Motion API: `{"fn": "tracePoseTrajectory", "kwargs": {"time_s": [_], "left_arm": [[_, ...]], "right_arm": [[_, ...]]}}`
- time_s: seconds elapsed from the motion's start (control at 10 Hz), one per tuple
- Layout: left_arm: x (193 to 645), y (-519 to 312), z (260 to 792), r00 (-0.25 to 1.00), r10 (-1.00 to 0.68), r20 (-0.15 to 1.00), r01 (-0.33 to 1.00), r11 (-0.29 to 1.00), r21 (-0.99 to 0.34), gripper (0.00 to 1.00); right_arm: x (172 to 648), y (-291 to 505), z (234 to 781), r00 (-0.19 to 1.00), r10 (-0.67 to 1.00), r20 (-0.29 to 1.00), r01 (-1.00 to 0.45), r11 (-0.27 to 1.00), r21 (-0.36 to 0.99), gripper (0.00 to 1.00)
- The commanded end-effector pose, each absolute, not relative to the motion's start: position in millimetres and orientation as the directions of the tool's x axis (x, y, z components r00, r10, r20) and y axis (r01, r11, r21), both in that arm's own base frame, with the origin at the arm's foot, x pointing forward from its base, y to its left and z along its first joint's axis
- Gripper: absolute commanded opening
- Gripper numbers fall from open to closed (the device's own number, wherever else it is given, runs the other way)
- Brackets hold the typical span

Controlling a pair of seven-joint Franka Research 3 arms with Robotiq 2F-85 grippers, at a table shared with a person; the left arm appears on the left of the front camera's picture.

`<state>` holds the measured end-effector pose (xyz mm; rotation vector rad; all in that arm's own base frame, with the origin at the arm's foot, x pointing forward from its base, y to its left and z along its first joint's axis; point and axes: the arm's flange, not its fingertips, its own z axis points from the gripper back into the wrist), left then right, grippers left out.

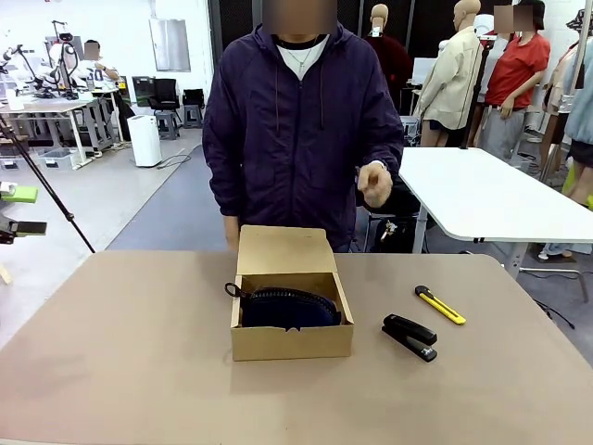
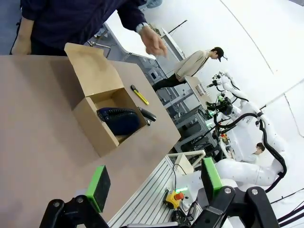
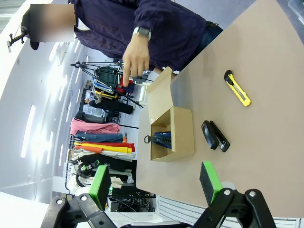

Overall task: Pack the items into the box.
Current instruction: Pick up the item indicated by the person and place it inside the Mailer Box.

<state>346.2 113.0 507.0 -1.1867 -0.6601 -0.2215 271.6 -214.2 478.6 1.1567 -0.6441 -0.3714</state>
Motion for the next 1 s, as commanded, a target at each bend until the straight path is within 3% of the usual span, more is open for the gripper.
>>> {"fn": "tracePoseTrajectory", "kwargs": {"time_s": [0.0,0.9], "left_arm": [[343.5,117.2,509.9,0.803,0.161,0.574,0.489,0.372,-0.789,1.0],[343.5,117.2,509.9,0.803,0.161,0.574,0.489,0.372,-0.789,1.0]], "right_arm": [[274.0,-213.2,480.1,0.751,-0.59,0.297,-0.085,0.359,0.929,1.0],[271.6,-214.2,478.6,0.764,-0.582,0.276,-0.052,0.371,0.927,1.0]]}}
